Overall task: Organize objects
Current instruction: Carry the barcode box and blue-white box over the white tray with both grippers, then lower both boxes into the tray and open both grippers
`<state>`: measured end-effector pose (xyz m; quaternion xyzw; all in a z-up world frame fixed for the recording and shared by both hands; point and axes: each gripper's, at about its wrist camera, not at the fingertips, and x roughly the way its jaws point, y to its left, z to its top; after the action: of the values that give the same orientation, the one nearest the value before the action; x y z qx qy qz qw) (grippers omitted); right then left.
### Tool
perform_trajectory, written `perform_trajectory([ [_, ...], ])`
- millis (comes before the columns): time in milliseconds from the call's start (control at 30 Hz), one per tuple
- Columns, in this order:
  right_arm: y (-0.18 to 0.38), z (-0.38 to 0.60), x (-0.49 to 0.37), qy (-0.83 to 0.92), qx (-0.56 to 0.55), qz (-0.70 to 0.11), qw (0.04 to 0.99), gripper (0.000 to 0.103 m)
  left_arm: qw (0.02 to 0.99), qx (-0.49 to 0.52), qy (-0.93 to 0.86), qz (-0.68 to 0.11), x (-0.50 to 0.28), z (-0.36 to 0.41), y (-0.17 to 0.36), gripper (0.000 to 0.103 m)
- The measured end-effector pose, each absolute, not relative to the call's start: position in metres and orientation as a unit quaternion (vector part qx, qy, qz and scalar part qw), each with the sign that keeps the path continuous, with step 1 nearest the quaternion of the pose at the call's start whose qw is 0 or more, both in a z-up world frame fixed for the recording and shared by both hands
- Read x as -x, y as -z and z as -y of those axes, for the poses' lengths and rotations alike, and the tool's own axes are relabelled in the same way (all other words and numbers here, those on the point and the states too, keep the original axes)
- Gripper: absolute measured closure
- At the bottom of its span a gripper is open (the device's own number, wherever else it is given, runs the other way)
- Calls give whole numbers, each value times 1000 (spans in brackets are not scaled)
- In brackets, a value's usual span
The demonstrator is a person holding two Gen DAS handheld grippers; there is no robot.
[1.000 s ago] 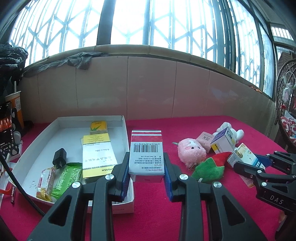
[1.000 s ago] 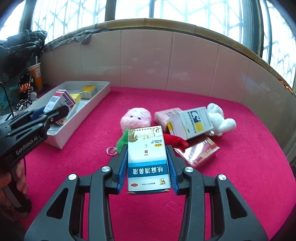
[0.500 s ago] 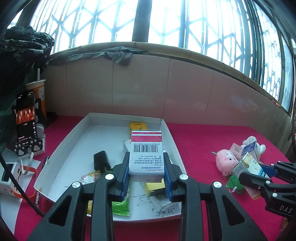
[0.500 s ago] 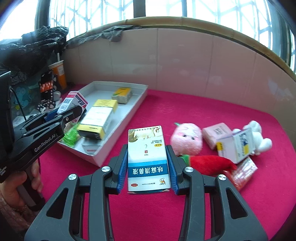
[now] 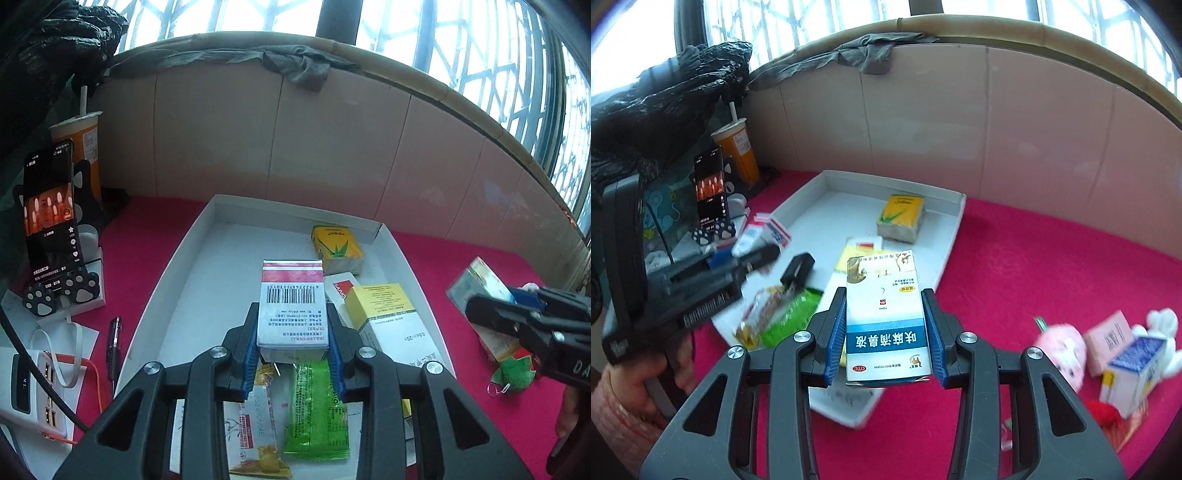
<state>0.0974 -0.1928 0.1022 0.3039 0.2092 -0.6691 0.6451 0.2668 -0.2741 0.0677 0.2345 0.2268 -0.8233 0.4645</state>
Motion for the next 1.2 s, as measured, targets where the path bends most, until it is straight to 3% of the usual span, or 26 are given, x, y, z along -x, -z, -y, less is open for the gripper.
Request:
perform_trajectory([
  [267,-95,264,-106,665,-321,-212,640,65,472,-255,817,-212,-261,274,-60,71],
  [333,-93,276,-110,666,-321,-210,640,65,477,-257,814,-209,-262,276,-61,62],
  [400,-92,283,-114,666,-320,-209,641,65,482,-256,812,-205,-264,276,-63,40],
  [500,-92,288,-119,666,-318,-206,643,64,493,-253,810,-193,-265,272,-69,23],
  [533,-93,289,-120,668,-316,-203,643,62,496,-251,810,-188,-265,270,-70,23],
  [567,-94,288,-121,670,-313,-200,642,59,497,-249,810,-185,-265,269,-72,22],
  [633,-97,284,-122,673,-308,-192,645,26,498,-248,811,-183,-264,265,-76,18],
  [700,-101,276,-122,677,-299,-188,646,19,494,-247,813,-183,-262,262,-79,1],
  [1200,-103,189,-93,709,-296,-150,622,19,469,-241,829,-185,-242,225,-86,0],
])
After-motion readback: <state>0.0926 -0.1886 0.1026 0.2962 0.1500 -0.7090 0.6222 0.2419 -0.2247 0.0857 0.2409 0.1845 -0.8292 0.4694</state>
